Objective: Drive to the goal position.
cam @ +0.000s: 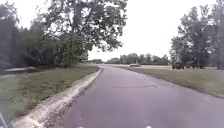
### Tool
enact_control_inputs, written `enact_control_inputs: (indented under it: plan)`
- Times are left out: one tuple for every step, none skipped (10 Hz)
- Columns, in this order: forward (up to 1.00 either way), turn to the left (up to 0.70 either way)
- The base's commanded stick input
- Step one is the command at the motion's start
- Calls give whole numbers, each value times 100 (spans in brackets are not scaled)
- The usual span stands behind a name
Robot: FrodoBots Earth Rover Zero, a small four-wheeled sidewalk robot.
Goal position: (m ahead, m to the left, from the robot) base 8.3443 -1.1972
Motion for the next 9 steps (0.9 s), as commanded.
enact_control_inputs:
  plan:
    - [70, 0]
    - [70, 0]
    - [70, 0]
    - [70, 0]
    - [70, 0]
    - [70, 0]
    - [70, 0]
    - [70, 0]
    - [70, 0]
